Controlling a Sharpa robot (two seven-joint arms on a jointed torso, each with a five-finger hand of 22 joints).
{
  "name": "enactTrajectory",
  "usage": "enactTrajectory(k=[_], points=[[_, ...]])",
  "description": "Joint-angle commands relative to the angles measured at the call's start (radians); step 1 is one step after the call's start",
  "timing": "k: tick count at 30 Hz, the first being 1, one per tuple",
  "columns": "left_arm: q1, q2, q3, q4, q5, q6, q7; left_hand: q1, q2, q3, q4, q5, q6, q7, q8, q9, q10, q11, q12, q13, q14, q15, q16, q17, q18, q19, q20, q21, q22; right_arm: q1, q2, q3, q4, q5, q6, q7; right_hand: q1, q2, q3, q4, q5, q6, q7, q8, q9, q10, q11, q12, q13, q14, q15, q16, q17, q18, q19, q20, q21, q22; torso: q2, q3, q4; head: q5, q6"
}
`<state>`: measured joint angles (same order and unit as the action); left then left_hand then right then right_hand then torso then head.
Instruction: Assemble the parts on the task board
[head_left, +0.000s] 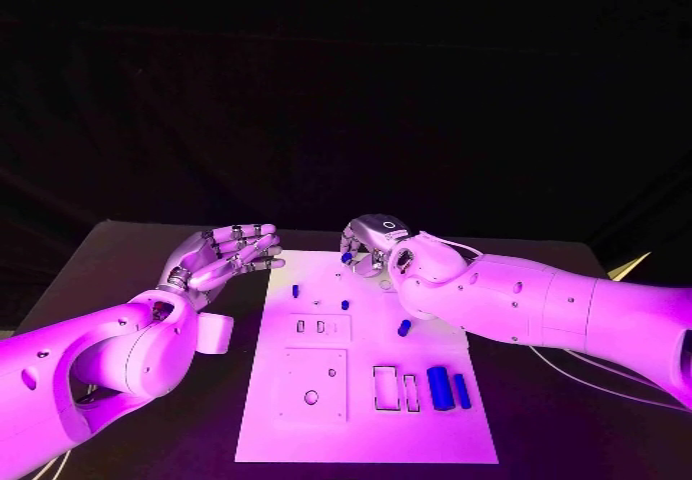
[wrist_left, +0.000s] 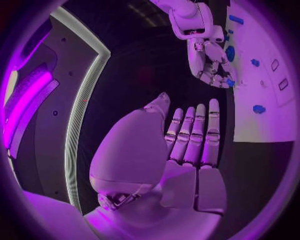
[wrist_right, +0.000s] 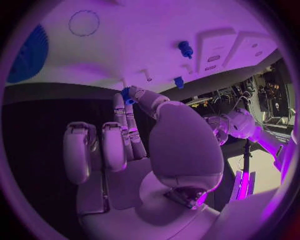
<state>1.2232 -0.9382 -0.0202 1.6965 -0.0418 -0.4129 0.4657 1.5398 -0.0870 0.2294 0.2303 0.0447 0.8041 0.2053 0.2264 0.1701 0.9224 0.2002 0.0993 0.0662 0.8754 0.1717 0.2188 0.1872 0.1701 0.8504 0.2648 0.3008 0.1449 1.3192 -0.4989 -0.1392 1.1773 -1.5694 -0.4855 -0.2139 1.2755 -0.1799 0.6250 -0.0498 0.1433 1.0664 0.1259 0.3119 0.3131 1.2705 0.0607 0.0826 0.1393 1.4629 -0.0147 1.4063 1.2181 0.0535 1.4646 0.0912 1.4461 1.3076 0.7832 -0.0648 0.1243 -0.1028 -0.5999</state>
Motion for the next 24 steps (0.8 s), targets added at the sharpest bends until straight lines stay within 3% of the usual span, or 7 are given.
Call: enactTrajectory(k=[1, 12, 16, 24], points=[[0.002, 0.001, 0.001, 0.004, -0.005, 0.02, 0.004, -0.001, -0.01, 0.002, 0.004, 0.004, 0.0, 0.044, -0.004, -0.001, 0.004, 0.005, -0.003, -0.002, -0.006, -0.003, -0.003, 0.001, 0.011, 0.007, 0.002, 0.006, 0.001, -0.001, 0.008, 0.001, -0.009, -0.001, -0.01, -0.006, 0.009, 0.022, 0.002, -0.003, 0.0, -0.006, -0.002, 0.001, 0.067, 0.006, -0.003, -0.005, 0.0, 0.047, -0.005, 0.004, -0.002, -0.008, 0.0, -0.006, 0.0, 0.048, -0.001, -0.0012, 0.0012, 0.002, -0.005], [0.003, 0.001, 0.002, 0.003, -0.005, 0.019, 0.004, -0.001, -0.01, 0.002, 0.003, 0.004, 0.0, 0.044, -0.004, -0.001, 0.005, 0.005, -0.005, -0.002, -0.006, -0.003, -0.004, 0.001, 0.011, 0.007, 0.001, 0.007, 0.001, -0.005, 0.028, 0.001, -0.04, 0.0, 0.023, -0.014, 0.009, 0.021, 0.002, -0.004, 0.0, -0.008, -0.001, 0.002, 0.07, 0.005, -0.002, -0.006, 0.001, 0.047, -0.004, 0.004, -0.001, -0.008, 0.0, -0.005, 0.0, 0.048, 0.0, -0.0005, 0.0028, 0.005, -0.008], [0.003, 0.001, 0.002, 0.002, -0.005, 0.02, 0.004, -0.001, -0.01, 0.002, 0.003, 0.004, 0.0, 0.044, -0.004, -0.001, 0.005, 0.005, -0.005, -0.002, -0.006, -0.003, -0.004, 0.001, 0.011, 0.007, 0.001, 0.007, 0.001, -0.006, 0.03, 0.001, -0.046, 0.001, 0.035, -0.015, 0.009, 0.02, 0.002, -0.004, 0.0, -0.009, -0.001, 0.002, 0.07, 0.005, -0.002, -0.006, 0.001, 0.047, -0.004, 0.004, -0.003, -0.008, -0.001, -0.005, -0.001, 0.047, -0.001, -0.002, 0.0026, 0.005, -0.01], [0.003, 0.0, 0.002, 0.0, -0.005, 0.02, 0.004, -0.001, -0.01, 0.002, 0.003, 0.004, 0.0, 0.044, -0.004, -0.001, 0.005, 0.005, -0.005, -0.002, -0.006, -0.003, -0.004, 0.001, 0.011, 0.007, 0.001, 0.007, 0.001, -0.007, 0.034, 0.001, -0.056, -0.004, 0.059, -0.022, 0.007, 0.019, 0.002, -0.004, -0.001, -0.01, 0.0, 0.002, 0.072, 0.005, -0.002, -0.007, 0.002, 0.047, -0.004, 0.004, -0.003, -0.008, -0.001, -0.005, -0.001, 0.047, 0.0, -0.0016, 0.0025, 0.005, -0.019]])
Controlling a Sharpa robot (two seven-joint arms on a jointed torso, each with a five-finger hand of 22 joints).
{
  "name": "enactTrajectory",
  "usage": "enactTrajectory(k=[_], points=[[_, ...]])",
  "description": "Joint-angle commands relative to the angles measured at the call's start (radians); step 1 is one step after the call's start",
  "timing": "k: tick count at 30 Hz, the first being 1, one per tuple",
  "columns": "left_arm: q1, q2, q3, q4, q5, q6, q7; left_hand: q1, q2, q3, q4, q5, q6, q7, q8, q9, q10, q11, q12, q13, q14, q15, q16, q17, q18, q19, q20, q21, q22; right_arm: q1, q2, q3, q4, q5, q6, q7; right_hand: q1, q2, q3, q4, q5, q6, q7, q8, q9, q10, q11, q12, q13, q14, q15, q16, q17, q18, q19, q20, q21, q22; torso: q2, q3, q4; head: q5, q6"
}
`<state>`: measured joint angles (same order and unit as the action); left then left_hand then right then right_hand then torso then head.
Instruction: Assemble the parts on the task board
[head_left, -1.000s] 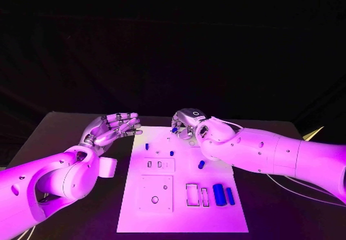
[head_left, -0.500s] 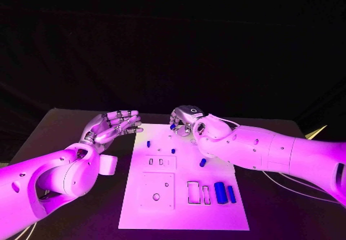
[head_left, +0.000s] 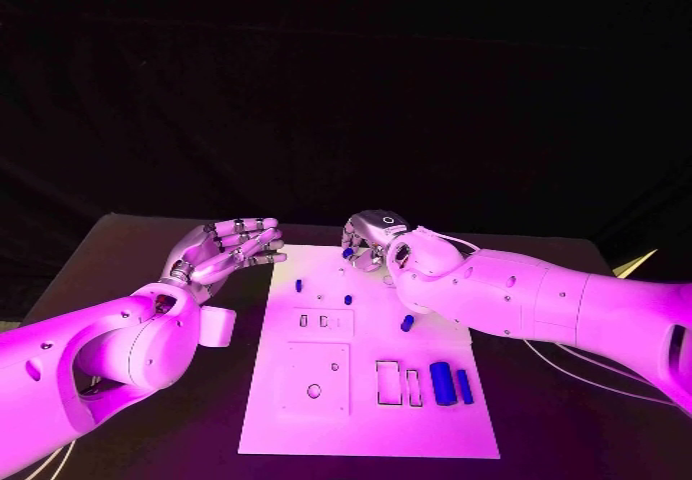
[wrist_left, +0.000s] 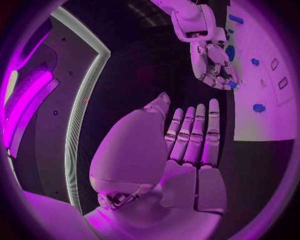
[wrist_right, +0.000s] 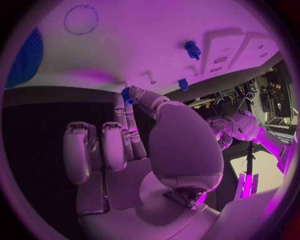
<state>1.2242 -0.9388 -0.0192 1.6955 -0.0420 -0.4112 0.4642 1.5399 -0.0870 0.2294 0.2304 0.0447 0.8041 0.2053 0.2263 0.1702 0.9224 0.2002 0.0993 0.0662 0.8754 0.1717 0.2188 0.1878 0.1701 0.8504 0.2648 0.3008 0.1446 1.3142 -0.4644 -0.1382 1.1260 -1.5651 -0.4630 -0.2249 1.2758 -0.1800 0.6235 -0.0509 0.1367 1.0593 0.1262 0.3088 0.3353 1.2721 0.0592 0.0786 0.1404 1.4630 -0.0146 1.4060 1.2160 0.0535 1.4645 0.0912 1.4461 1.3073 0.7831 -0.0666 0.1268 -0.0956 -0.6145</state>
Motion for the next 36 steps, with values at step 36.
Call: enactTrajectory(k=[36], points=[[0.002, -0.003, 0.001, -0.02, -0.003, 0.011, 0.016, -0.001, -0.011, 0.002, 0.003, 0.004, 0.0, 0.043, -0.005, -0.001, 0.005, 0.005, -0.009, -0.001, -0.007, -0.002, -0.005, 0.003, 0.01, 0.007, 0.001, 0.008, 0.001, -0.001, -0.094, 0.002, 0.099, 0.002, -0.002, -0.017, -0.003, -0.054, -0.101, 0.021, -0.015, -0.23, 0.039, -0.144, 0.041, -0.223, 0.047, -0.01, -0.035, 0.006, 0.035, -0.071, -0.158, 0.038, -0.107, 0.032, -0.163, -0.171, -0.005, 0.0084, -0.0142, 0.007, 0.001]])
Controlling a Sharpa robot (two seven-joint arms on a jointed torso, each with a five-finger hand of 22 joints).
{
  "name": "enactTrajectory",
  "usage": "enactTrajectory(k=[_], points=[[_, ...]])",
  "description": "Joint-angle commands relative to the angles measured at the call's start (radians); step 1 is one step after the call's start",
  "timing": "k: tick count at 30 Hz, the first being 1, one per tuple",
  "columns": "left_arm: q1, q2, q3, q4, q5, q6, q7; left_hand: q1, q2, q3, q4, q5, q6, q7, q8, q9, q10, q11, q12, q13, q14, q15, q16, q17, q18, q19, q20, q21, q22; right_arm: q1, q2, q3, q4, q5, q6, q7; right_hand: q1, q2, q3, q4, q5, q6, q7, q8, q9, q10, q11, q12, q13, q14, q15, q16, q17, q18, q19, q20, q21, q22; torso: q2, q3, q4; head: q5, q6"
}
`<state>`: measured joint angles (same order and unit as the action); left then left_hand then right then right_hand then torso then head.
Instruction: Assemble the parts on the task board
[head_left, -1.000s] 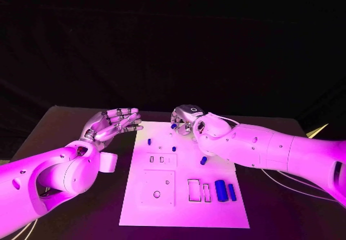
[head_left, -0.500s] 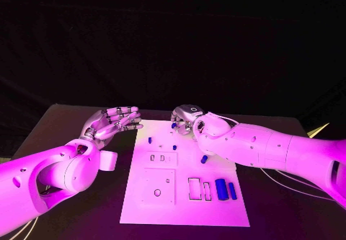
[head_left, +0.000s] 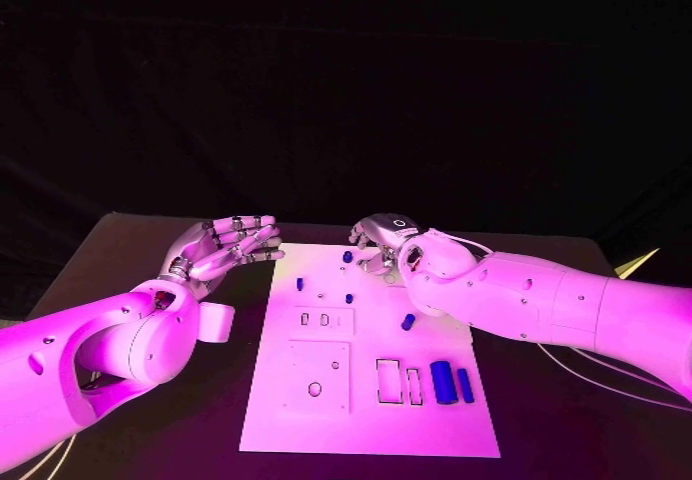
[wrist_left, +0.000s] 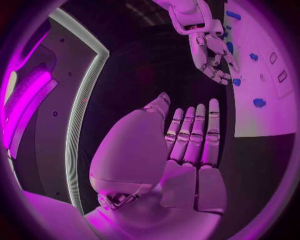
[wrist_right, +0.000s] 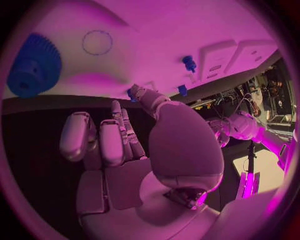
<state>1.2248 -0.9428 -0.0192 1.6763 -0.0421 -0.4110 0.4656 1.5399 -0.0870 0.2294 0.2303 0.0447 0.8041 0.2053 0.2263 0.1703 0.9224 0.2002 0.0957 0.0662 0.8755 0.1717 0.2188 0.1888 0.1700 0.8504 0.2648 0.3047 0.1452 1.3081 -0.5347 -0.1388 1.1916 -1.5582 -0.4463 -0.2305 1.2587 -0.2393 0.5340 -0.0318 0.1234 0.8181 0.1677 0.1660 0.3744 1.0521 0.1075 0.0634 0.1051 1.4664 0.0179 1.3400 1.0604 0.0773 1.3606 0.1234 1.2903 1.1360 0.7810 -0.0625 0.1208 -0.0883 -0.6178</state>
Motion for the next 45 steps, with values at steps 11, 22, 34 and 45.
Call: enactTrajectory(k=[11, 22, 34, 45], points=[[0.002, 0.002, 0.001, -0.013, 0.001, 0.033, 0.019, 0.0, -0.011, 0.003, 0.003, 0.004, 0.0, 0.043, -0.005, -0.001, 0.006, 0.005, -0.005, -0.001, -0.007, -0.002, -0.006, 0.002, 0.011, 0.007, 0.001, 0.004, 0.001, 0.055, -0.243, 0.02, 0.232, 0.15, -0.001, -0.057, -0.002, -0.001, 0.016, 0.037, -0.004, 0.08, 0.002, 0.01, 0.014, 0.209, -0.023, 0.074, 0.05, 0.027, -0.014, 0.049, 0.082, -0.008, 0.056, -0.016, 0.06, 0.109, -0.011, 0.0149, -0.0234, -0.01, 0.02], [0.001, 0.01, 0.001, -0.017, 0.001, 0.042, 0.018, 0.0, -0.011, 0.003, 0.003, 0.004, 0.0, 0.042, -0.005, -0.001, 0.006, 0.004, -0.005, -0.001, -0.007, -0.002, -0.006, 0.002, 0.011, 0.007, 0.001, 0.004, 0.001, 0.067, -0.323, 0.022, 0.229, 0.309, 0.114, -0.037, 0.067, 0.032, -0.278, 0.122, 0.004, 0.027, -0.019, 0.061, 0.056, 0.288, -0.053, 1.028, 1.028, 0.062, -0.034, 0.15, 0.271, -0.042, 0.131, -0.034, 0.173, 0.281, -0.008, 0.0299, -0.0268, -0.01, 0.021], [0.0, 0.018, 0.0, -0.023, 0.001, 0.047, 0.016, 0.0, -0.011, 0.003, 0.003, 0.004, 0.0, 0.042, -0.005, -0.001, 0.006, 0.004, -0.005, -0.001, -0.007, -0.002, -0.006, 0.002, 0.011, 0.007, 0.001, 0.004, 0.001, 0.03, -0.283, 0.021, 0.172, 0.351, 0.119, -0.023, 0.091, 0.044, -0.319, 0.174, 0.001, 0.019, -0.012, 0.079, 0.059, 0.399, -0.037, 1.333, 1.312, 0.08, -0.021, 0.193, 0.381, -0.054, 0.158, -0.022, 0.214, 0.342, -0.001, 0.0392, -0.019, -0.009, 0.02], [0.0, 0.021, 0.0, -0.025, 0.001, 0.048, 0.016, 0.0, -0.011, 0.003, 0.003, 0.004, 0.0, 0.042, -0.005, -0.001, 0.006, 0.004, -0.005, -0.001, -0.007, -0.002, -0.006, 0.002, 0.011, 0.007, 0.001, 0.004, 0.001, 0.008, -0.236, 0.021, 0.13, 0.341, 0.103, -0.02, 0.097, 0.048, -0.319, 0.181, 0.002, 0.016, -0.01, 0.08, 0.058, 0.421, -0.034, 1.371, 1.346, 0.082, -0.019, 0.198, 0.396, -0.057, 0.165, -0.02, 0.223, 0.355, 0.001, 0.0401, -0.0158, -0.01, 0.017]])
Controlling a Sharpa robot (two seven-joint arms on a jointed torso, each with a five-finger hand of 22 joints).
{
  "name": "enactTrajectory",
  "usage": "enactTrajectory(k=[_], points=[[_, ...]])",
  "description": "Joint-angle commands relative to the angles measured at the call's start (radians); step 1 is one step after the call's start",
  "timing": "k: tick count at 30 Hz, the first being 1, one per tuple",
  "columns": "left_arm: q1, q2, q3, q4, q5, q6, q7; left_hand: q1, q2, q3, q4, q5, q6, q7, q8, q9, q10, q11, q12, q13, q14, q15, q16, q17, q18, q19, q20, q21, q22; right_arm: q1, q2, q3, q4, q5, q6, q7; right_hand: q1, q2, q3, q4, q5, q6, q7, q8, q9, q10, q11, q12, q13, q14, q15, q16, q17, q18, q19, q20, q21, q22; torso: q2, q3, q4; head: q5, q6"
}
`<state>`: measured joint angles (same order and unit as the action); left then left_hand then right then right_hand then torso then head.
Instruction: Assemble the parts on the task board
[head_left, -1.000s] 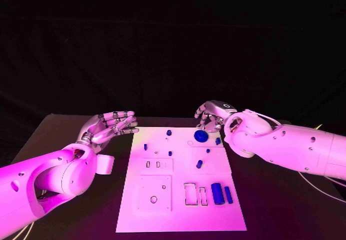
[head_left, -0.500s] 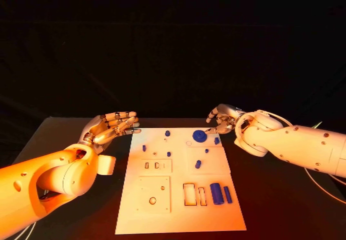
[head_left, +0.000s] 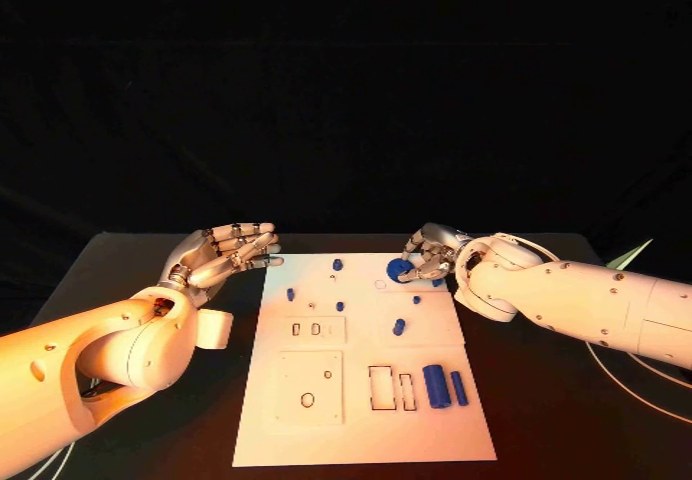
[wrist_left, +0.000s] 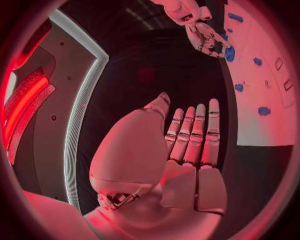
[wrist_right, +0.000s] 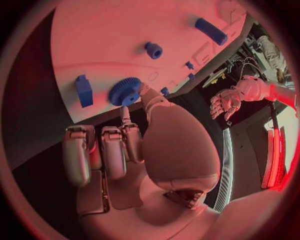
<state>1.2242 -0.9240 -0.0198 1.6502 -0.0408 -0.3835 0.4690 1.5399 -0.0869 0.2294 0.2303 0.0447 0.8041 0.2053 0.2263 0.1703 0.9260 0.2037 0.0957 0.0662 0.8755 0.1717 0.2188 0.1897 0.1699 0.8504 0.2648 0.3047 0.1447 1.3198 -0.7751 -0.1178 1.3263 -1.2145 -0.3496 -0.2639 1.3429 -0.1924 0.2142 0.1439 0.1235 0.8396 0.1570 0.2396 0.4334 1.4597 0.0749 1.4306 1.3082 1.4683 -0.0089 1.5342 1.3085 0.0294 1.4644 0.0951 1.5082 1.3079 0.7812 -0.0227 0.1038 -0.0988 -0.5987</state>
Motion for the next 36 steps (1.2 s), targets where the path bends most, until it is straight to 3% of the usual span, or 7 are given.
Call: enactTrajectory(k=[1, 8, 21, 22, 24, 27, 36], points=[[0.001, 0.003, 0.001, 0.001, 0.0, 0.02, 0.012, 0.0, -0.011, 0.003, 0.003, 0.004, 0.0, 0.042, -0.005, -0.001, 0.003, 0.001, -0.005, -0.001, -0.007, -0.002, -0.006, 0.001, 0.011, 0.007, 0.001, 0.004, 0.001, -0.005, 0.009, 0.0, -0.009, -0.008, 0.001, 0.012, 0.014, 0.002, 0.002, 0.006, 0.002, -0.006, 0.001, 0.006, -0.001, 0.016, -0.002, 0.008, 0.147, 0.081, 0.008, 0.005, 0.15, -0.01, 0.063, 0.009, 0.007, 0.186, -0.001, 0.0, 0.0, 0.002, -0.003], [0.001, 0.002, 0.001, 0.0, 0.0, 0.02, 0.011, 0.0, -0.011, 0.003, 0.003, 0.004, 0.0, 0.042, -0.005, -0.001, 0.003, 0.001, -0.005, -0.001, -0.007, -0.002, -0.006, 0.001, 0.011, 0.007, 0.001, 0.004, 0.001, -0.008, 0.018, 0.0, -0.02, -0.023, -0.02, 0.005, 0.017, 0.006, 0.005, 0.008, 0.002, -0.005, 0.002, 0.008, -0.001, 0.022, -0.001, 0.018, 0.156, 0.082, 0.009, 0.007, 0.156, -0.012, 0.069, 0.01, 0.014, 0.196, -0.002, -0.0015, -0.0011, 0.004, -0.005], [0.001, 0.001, 0.001, 0.0, 0.0, 0.021, 0.009, 0.001, -0.011, 0.004, 0.003, 0.004, 0.002, 0.04, -0.004, -0.001, 0.006, -0.001, -0.007, -0.001, -0.006, -0.003, -0.007, 0.003, 0.011, 0.007, 0.001, 0.005, 0.001, -0.008, 0.025, 0.0, -0.025, -0.043, -0.026, -0.003, 0.033, 0.019, 0.028, 0.004, 0.002, 0.004, 0.002, 0.013, -0.001, 0.034, 0.0, 0.038, 0.174, 0.084, 0.01, 0.011, 0.168, -0.016, 0.078, 0.011, 0.026, 0.213, -0.003, -0.0008, -0.0023, 0.003, -0.008], [0.001, 0.001, 0.001, 0.0, 0.0, 0.022, 0.009, 0.001, -0.011, 0.004, 0.003, 0.004, 0.002, 0.04, -0.004, -0.001, 0.006, -0.001, -0.007, -0.001, -0.006, -0.003, -0.007, 0.003, 0.011, 0.007, 0.001, 0.005, 0.001, -0.008, 0.025, 0.0, -0.025, -0.05, -0.027, -0.004, 0.037, 0.014, 0.054, 0.004, 0.117, 0.013, 0.003, 0.014, -0.003, 0.037, 0.0, 0.045, 0.18, 0.084, 0.01, 0.012, 0.171, -0.017, 0.079, 0.011, 0.028, 0.216, -0.003, -0.0009, -0.0023, 0.003, -0.008], [0.001, 0.0, 0.001, 0.0, 0.0, 0.022, 0.008, 0.001, -0.011, 0.004, 0.003, 0.004, 0.002, 0.04, -0.004, -0.001, 0.006, -0.001, -0.007, -0.001, -0.006, -0.003, -0.007, 0.003, 0.011, 0.007, 0.001, 0.005, 0.001, -0.008, 0.026, 0.0, -0.024, -0.067, -0.033, -0.005, 0.056, 0.013, 0.105, -0.008, 0.091, 0.032, 0.0, 0.019, -0.005, 0.048, -0.003, 0.06, 0.194, 0.085, 0.007, 0.014, 0.175, -0.018, 0.082, 0.01, 0.032, 0.221, -0.003, -0.0013, -0.0028, 0.002, -0.009], [0.001, 0.0, 0.001, 0.0, 0.0, 0.022, 0.007, 0.001, -0.011, 0.004, 0.003, 0.004, 0.002, 0.04, -0.004, -0.001, 0.006, -0.001, -0.007, -0.001, -0.006, -0.003, -0.007, 0.003, 0.011, 0.007, 0.001, 0.005, 0.001, -0.009, 0.027, 0.0, -0.021, -0.093, -0.033, -0.013, 0.052, -0.003, 0.142, -0.016, 0.084, 0.046, -0.002, 0.024, -0.005, 0.06, -0.005, 0.076, 0.207, 0.086, 0.007, 0.016, 0.183, -0.021, 0.089, 0.009, 0.041, 0.233, -0.003, -0.001, -0.0025, 0.002, -0.01], [0.001, -0.002, 0.001, 0.001, 0.0, 0.022, 0.005, 0.001, -0.011, 0.004, 0.003, 0.004, 0.002, 0.04, -0.004, -0.001, 0.006, -0.001, -0.007, -0.001, -0.006, -0.003, -0.007, 0.003, 0.011, 0.007, 0.001, 0.005, 0.001, -0.012, 0.03, -0.001, -0.021, -0.12, -0.001, -0.032, 0.028, -0.023, 0.158, -0.012, 0.069, 0.05, -0.004, 0.024, -0.004, 0.063, -0.006, 0.08, 0.211, 0.087, 0.006, 0.018, 0.188, -0.023, 0.092, 0.008, 0.045, 0.24, -0.004, -0.0017, -0.002, 0.0, -0.012]])
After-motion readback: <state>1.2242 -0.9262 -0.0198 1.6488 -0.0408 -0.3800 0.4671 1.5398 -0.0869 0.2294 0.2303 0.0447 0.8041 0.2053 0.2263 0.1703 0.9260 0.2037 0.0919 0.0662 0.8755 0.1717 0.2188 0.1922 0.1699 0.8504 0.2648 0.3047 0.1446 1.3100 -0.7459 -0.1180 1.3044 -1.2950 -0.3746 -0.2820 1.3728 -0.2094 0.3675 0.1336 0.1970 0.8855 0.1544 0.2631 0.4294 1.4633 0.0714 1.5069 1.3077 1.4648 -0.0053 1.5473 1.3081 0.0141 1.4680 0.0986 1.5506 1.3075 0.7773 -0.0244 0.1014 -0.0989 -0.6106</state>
